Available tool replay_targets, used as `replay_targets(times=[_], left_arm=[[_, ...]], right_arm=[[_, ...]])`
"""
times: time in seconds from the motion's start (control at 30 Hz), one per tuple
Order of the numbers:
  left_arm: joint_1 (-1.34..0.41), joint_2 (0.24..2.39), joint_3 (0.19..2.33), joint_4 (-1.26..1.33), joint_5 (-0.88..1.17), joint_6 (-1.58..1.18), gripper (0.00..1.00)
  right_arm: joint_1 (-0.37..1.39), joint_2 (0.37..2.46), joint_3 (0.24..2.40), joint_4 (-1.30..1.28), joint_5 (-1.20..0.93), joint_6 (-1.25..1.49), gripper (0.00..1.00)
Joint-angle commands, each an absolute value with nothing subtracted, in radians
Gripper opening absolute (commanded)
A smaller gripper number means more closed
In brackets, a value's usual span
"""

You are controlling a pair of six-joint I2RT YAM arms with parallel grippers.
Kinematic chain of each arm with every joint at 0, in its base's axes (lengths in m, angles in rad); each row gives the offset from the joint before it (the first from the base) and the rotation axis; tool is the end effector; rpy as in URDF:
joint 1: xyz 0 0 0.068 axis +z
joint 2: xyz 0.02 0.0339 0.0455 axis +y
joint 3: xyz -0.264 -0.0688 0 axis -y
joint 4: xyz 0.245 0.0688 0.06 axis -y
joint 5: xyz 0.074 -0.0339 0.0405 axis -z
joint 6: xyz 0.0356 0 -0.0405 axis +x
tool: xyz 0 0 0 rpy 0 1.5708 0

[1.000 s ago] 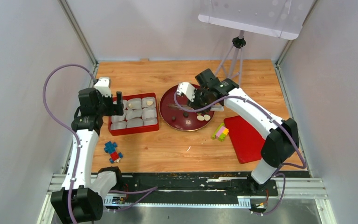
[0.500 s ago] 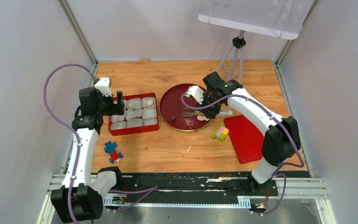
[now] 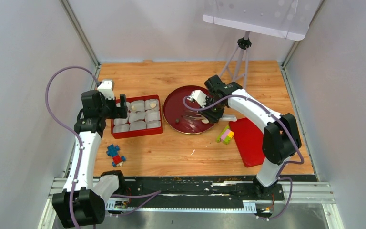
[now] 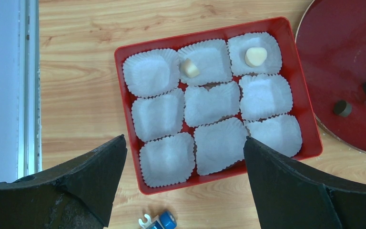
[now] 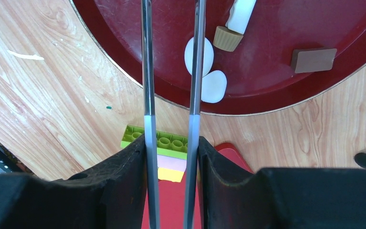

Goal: Pack the chocolate

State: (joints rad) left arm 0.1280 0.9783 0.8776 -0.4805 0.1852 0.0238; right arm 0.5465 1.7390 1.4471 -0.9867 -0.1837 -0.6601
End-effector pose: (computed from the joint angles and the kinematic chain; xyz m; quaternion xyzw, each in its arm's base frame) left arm 0.2126 0.0207 0.3077 -0.0018 0.8774 -0.0453 0.4776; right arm 0.2935 0.1862 0.2564 -0.5699 0.8037 0.0824 0.1499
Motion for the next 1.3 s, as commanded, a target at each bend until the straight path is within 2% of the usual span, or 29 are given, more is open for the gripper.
replay_targets(times=[0.0,0.37,0.47,0.9,1.17,1.27], left_arm=[[0.138,0.957,0.872,-0.452,0.186,0.013,1.0],[0.137,0.966,0.883,-0.47,0.088,0.02,1.0],[0.138,1.008,0.896,-0.495,0.007,0.017,1.0],[0.153,1.121,0.918,-0.531,0.059,-0.054,1.0],[0.166,1.141,0.896,-0.542,-0.038,-0.108,1.0],[0.167,1.173,0.896,-0.527,-0.034,-0.137,1.0]], right_arm=[[0.533,1.755,1.499,-0.957,-0.169,-0.631,0.38],[0.531,1.71,1.59,-0.967,-0.186,-0.585,0.38],[0.531,1.703,1.573,-0.965,-0.175,-0.587,0.38],[0.526,1.73,1.524,-0.93,-0.094,-0.567,0.4],[0.526,1.713,1.473,-0.96,-0.128,-0.547,0.42],[0.525,1.706,1.457,-0.966,-0.135,-0.548,0.39]])
